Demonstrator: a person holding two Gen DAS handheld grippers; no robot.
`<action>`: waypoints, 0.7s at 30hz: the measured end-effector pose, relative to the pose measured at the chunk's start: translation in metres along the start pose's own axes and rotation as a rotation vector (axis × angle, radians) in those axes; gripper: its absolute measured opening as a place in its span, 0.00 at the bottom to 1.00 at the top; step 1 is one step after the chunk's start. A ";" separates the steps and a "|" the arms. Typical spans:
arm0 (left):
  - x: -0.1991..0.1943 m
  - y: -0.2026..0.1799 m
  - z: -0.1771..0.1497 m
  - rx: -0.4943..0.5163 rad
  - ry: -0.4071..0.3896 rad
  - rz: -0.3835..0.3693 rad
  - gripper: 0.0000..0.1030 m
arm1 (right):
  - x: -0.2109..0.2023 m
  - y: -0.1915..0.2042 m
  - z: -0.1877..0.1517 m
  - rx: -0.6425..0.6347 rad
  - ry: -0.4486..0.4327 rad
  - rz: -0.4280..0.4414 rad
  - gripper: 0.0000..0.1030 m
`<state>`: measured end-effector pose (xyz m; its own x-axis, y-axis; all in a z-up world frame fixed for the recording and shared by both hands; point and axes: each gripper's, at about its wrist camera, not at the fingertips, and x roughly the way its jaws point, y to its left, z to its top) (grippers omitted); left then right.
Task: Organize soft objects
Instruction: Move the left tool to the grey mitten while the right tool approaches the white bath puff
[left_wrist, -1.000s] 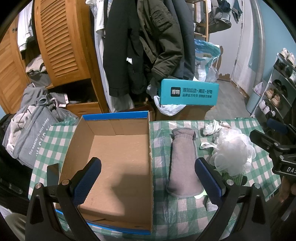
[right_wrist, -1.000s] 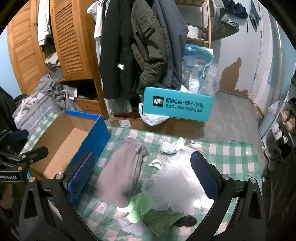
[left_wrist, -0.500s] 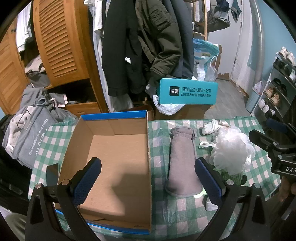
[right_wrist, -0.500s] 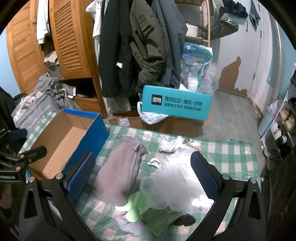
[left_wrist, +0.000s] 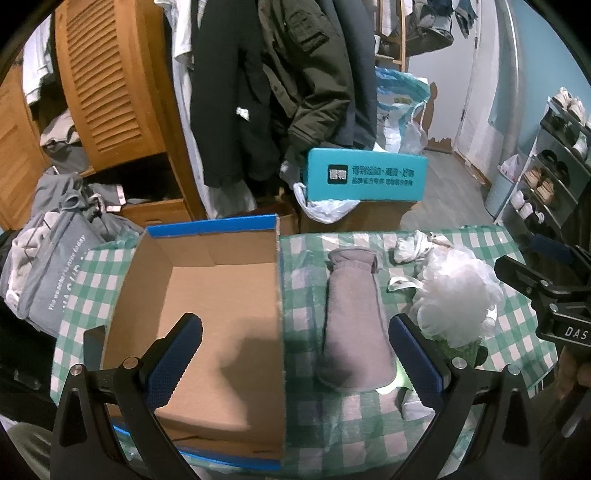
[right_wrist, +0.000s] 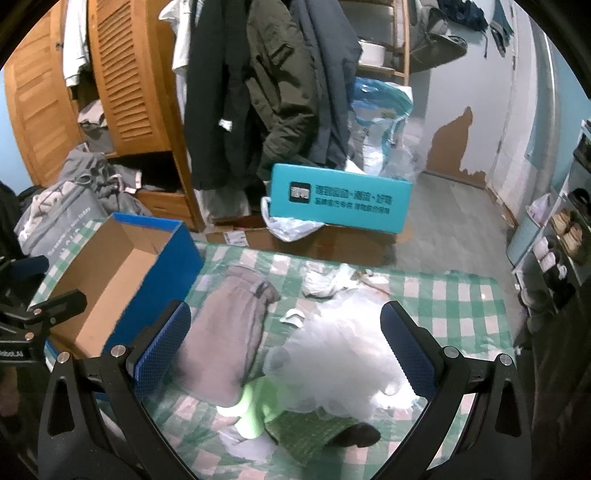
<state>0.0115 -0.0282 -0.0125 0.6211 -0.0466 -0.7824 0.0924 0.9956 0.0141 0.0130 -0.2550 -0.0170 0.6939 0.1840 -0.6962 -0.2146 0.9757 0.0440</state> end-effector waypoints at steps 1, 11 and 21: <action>0.004 -0.003 0.000 0.004 0.011 -0.003 0.99 | 0.001 -0.002 0.000 0.006 0.007 -0.009 0.98; 0.028 -0.032 -0.001 0.047 0.080 -0.027 0.99 | 0.013 -0.027 -0.005 0.062 0.063 -0.055 0.98; 0.058 -0.059 0.001 0.073 0.143 -0.038 0.99 | 0.039 -0.046 -0.013 0.086 0.138 -0.081 0.98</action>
<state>0.0435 -0.0894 -0.0582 0.4997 -0.0665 -0.8636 0.1731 0.9846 0.0244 0.0413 -0.2944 -0.0558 0.6045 0.0919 -0.7913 -0.0984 0.9943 0.0404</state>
